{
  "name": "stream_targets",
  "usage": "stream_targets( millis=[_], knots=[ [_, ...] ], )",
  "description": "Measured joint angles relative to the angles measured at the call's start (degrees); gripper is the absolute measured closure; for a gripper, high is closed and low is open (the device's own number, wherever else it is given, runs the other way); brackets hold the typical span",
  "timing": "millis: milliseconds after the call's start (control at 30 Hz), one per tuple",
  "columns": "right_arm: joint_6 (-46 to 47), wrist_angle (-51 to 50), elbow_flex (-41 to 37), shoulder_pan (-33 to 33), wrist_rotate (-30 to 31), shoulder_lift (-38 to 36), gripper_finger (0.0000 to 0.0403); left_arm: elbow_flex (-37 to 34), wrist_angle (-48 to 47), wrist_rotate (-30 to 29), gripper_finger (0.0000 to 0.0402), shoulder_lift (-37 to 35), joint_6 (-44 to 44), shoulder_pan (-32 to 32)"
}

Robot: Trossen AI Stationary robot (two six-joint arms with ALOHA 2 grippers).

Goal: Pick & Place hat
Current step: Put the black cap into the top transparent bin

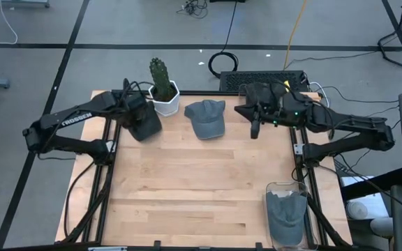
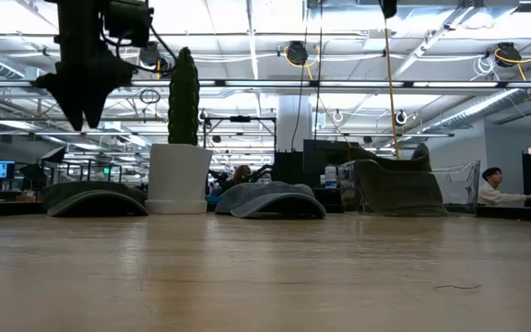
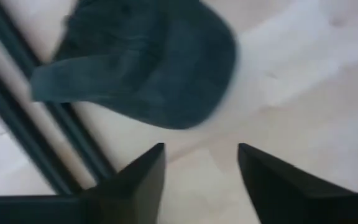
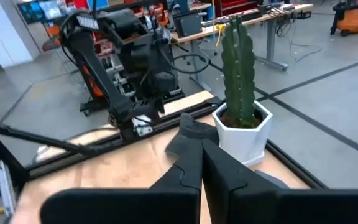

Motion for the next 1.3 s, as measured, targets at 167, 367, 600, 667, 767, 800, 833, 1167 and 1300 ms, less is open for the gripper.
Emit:
stream_targets(
  millis=[167,367,600,667,767,800,833,1167,1300],
  knots=[
    [-1.49,-0.11,-3.11,-1.25,0.01,-3.13,0.0403,-2.33,3.34,-7.43,0.0103,0.00,3.16,3.16],
    [2.84,0.05,-5.22,-3.29,0.00,-4.82,0.0403,-4.65,7.75,-4.34,0.0091,2.04,5.47,8.44],
    [2.91,0.19,-5.26,-3.37,-0.11,-4.89,0.0403,-4.72,12.86,-4.11,0.0139,7.09,17.40,12.77],
    [3.26,0.23,-5.26,-3.37,-0.11,-4.96,0.0403,-4.72,14.94,-2.53,0.0151,8.20,20.55,13.56],
    [5.01,0.19,-5.26,-3.37,-0.11,-4.91,0.0403,-4.72,16.45,-0.63,0.0163,9.60,22.70,14.72],
    [5.49,0.19,-5.26,-3.37,-0.11,-4.89,0.0403,-4.72,16.42,-0.42,0.0166,10.08,22.78,14.98],
    [5.92,0.19,-5.26,-3.37,-0.13,-4.91,0.0403,-4.72,16.35,-0.34,0.0168,10.42,23.09,15.18],
    [7.39,0.19,-5.26,-3.10,-0.08,-4.91,0.0403,-4.72,16.28,-0.25,0.0171,10.58,25.78,15.36],
    [7.41,0.17,-5.26,-3.10,-0.08,-4.91,0.0403,-4.69,12.39,-0.24,0.0178,10.58,21.15,15.28]
  ],
)
